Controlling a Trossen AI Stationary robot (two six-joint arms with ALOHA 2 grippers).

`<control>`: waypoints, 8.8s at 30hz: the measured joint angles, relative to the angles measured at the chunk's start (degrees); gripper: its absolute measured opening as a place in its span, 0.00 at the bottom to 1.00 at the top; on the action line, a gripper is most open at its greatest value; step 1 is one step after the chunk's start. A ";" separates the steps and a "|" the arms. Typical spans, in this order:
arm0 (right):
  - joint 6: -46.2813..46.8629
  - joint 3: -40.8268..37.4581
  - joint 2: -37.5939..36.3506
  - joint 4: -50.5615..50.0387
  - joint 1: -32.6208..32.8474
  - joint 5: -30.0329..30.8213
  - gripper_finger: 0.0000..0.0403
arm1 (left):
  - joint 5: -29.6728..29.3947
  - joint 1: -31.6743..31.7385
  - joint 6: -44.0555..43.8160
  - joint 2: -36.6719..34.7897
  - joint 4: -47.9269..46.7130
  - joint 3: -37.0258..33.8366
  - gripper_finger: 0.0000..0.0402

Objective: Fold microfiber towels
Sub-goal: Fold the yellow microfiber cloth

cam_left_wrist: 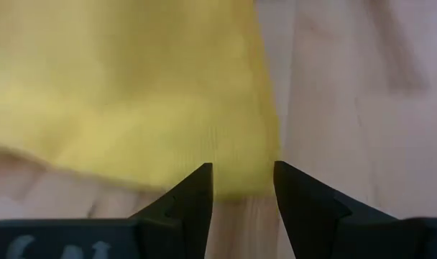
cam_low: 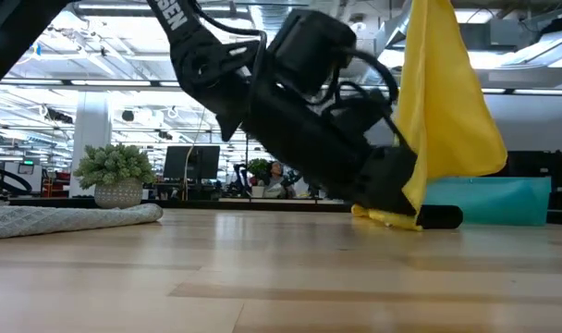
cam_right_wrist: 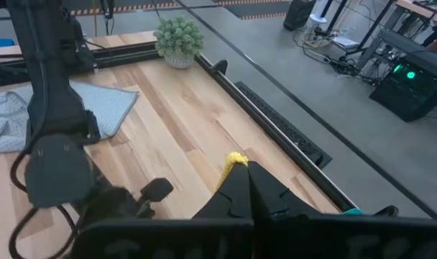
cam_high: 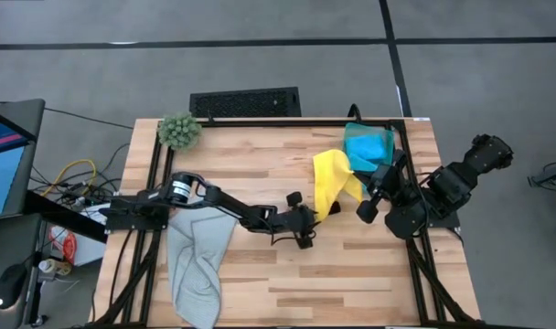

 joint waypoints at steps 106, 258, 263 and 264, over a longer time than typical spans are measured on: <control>0.73 0.00 -0.02 2.90 5.81 0.07 0.00 | -21.84 -6.93 -11.19 8.94 -34.80 22.92 0.01; -54.48 -21.24 13.73 62.72 -50.28 -21.91 0.00 | -19.05 37.95 10.53 -64.17 -67.34 -24.75 0.00; -48.26 -25.45 13.75 62.26 -43.59 -21.68 0.00 | -16.87 28.49 -3.96 -66.62 -78.02 -27.74 0.00; -46.94 -26.17 13.78 61.79 -42.26 -21.79 0.00 | -15.08 26.60 -6.82 -67.12 -79.83 -28.59 0.00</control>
